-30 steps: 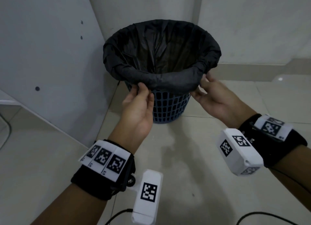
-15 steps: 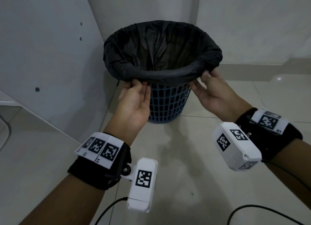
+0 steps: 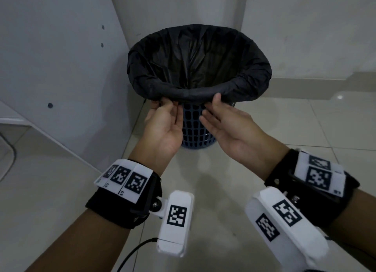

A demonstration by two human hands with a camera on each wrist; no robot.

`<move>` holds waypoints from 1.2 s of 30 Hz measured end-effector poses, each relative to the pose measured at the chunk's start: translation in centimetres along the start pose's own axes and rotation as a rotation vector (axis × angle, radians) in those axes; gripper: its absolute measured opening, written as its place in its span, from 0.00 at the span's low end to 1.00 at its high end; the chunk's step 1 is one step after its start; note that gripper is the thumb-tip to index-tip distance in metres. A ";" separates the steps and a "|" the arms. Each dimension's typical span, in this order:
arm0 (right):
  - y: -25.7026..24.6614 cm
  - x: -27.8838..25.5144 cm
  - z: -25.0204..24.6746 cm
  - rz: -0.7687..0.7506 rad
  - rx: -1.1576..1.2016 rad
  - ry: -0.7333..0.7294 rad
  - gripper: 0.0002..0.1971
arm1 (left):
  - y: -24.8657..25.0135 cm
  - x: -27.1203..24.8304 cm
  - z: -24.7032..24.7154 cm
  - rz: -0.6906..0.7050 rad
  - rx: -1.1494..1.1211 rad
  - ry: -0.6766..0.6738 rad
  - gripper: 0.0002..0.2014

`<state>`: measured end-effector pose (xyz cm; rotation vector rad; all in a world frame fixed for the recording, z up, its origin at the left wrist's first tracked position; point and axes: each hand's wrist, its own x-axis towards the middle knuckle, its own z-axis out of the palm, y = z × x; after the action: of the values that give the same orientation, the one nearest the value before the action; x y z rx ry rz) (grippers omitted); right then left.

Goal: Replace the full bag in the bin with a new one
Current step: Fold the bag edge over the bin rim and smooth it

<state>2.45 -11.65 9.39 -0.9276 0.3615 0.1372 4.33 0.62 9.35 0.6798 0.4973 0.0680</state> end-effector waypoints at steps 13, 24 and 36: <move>0.5 0.9 0.3 -0.005 0.155 -0.049 0.18 | 0.3 0.2 0.1 -0.034 -0.002 -0.012 0.07; 0.0 1.1 -0.3 -0.079 0.247 -0.027 0.16 | 0.1 0.3 0.0 -0.047 -0.008 -0.022 0.08; -1.1 1.0 -0.3 -0.005 0.374 -0.072 0.16 | 0.1 0.2 0.0 -0.049 -0.028 -0.020 0.15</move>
<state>3.65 -12.57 9.74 -0.5524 0.3052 0.0935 4.58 0.75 9.34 0.6399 0.4928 0.0221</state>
